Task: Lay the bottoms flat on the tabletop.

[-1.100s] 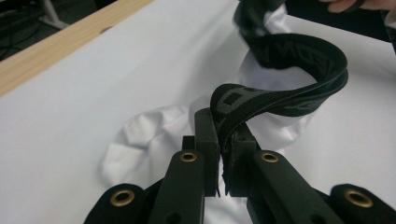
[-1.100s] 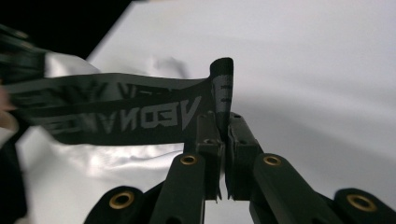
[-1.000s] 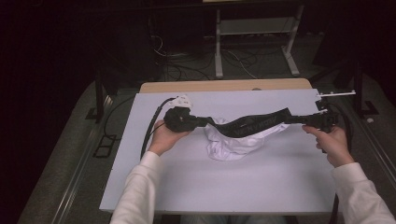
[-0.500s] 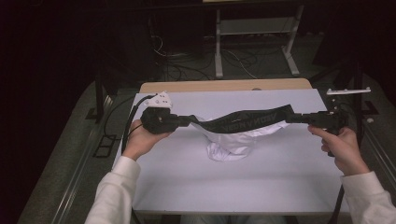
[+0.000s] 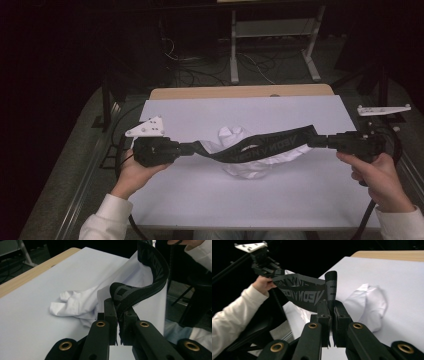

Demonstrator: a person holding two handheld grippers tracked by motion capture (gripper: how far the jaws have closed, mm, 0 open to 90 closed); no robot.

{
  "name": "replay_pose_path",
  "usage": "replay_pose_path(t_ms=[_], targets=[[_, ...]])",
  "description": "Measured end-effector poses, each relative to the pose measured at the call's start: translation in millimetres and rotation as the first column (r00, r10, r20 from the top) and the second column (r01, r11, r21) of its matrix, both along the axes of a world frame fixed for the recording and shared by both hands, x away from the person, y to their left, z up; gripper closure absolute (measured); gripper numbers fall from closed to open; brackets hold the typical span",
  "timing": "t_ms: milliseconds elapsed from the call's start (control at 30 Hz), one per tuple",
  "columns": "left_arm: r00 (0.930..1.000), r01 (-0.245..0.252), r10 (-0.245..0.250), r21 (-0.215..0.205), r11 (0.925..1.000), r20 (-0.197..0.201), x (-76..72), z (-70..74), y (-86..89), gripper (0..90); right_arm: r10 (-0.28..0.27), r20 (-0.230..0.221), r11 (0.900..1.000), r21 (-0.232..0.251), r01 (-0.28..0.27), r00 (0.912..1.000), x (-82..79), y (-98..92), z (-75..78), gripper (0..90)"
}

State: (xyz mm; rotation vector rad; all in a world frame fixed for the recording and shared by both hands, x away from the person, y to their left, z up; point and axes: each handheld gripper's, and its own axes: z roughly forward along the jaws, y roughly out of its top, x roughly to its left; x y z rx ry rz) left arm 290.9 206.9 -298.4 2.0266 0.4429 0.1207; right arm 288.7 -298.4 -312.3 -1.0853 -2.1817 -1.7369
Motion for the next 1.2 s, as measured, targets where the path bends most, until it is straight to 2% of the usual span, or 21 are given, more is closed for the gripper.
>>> replay_pose_path(t_ms=[100, 167, 333, 433, 500, 600, 733, 833, 933, 1000, 1067, 1167, 1200], targets=[[0.9998, 0.008, -0.009, -0.044, 0.999, -0.017, -4.7, 4.0, 3.0, 85.0, 0.013, 0.005, 1.0, 0.024, -0.013, 0.9999, -6.5, 0.6, 3.6, 84.4], [0.9993, -0.001, -0.001, -0.073, 0.9973, -0.037, -3.5, 5.4, 4.0, 84.9, 0.018, 0.014, 1.0, 0.018, -0.018, 0.9998, -5.9, 2.1, 4.8, 84.4], [0.9976, -0.033, 0.03, -0.056, 0.9979, -0.063, 6.3, 2.0, 2.9, 84.9, 0.007, -0.011, 1.0, 0.018, -0.006, 0.9999, 7.1, 4.2, -1.9, 84.4], [0.9953, -0.063, 0.059, -0.053, 0.9966, -0.077, 18.2, 2.2, 3.1, 84.9, 0.0, -0.026, 1.0, 0.024, 0.0, 0.9997, 14.9, 5.3, -3.4, 84.4], [0.9932, -0.079, 0.072, -0.074, 0.9941, -0.092, 27.4, 4.9, 3.2, 85.0, -0.004, -0.021, 1.0, 0.022, 0.005, 0.9998, 19.1, 7.0, -1.1, 84.4], [0.99, -0.108, 0.1, -0.073, 0.9915, -0.099, 42.1, 10.9, 1.6, 85.0, -0.01, -0.011, 1.0, 0.013, 0.01, 0.9999, 30.2, 11.4, 7.2, 84.4], [0.9776, -0.18, 0.172, -0.059, 0.9818, -0.121, 69.4, 15.9, -0.5, 85.0, -0.043, 0.002, 0.999, 0.005, 0.043, 0.9991, 53.3, 17.4, 12.0, 84.4], [0.96, -0.243, 0.237, -0.023, 0.9698, -0.15, 95.0, 13.6, -1.2, 85.0, -0.084, -0.013, 0.996, -0.008, 0.084, 0.9964, 78.6, 23.0, 6.5, 84.4], [0.935, -0.305, 0.3, 0.002, 0.9524, -0.189, 123.8, 4.4, 0.7, 85.0, -0.135, -0.048, 0.991, -0.018, 0.134, 0.9897, 106.7, 26.3, -7.6, 84.4], [0.9134, -0.347, 0.342, 0.018, 0.9378, -0.221, 143.8, -6.1, 2.7, 85.0, -0.17, -0.08, 0.986, -0.012, 0.169, 0.9823, 125.4, 27.1, -20.7, 84.4], [0.8879, -0.389, 0.384, 0.031, 0.9207, -0.254, 162.8, -18.9, 4.8, 85.0, -0.203, -0.114, 0.979, 0.002, 0.204, 0.9726, 143.5, 26.5, -34.9, 84.4], [0.8537, -0.436, 0.431, 0.049, 0.8984, -0.293, 186.8, -37.6, 4.6, 85.0, -0.234, -0.158, 0.971, 0.02, 0.24, 0.9593, 167.2, 26.5, -53.7, 84.4], [0.8453, -0.448, 0.443, 0.058, 0.8924, -0.298, 193.5, -42.7, 3.3, 85.0, -0.243, -0.159, 0.968, 0.018, 0.249, 0.9568, 173.5, 27.6, -58.0, 84.4]])
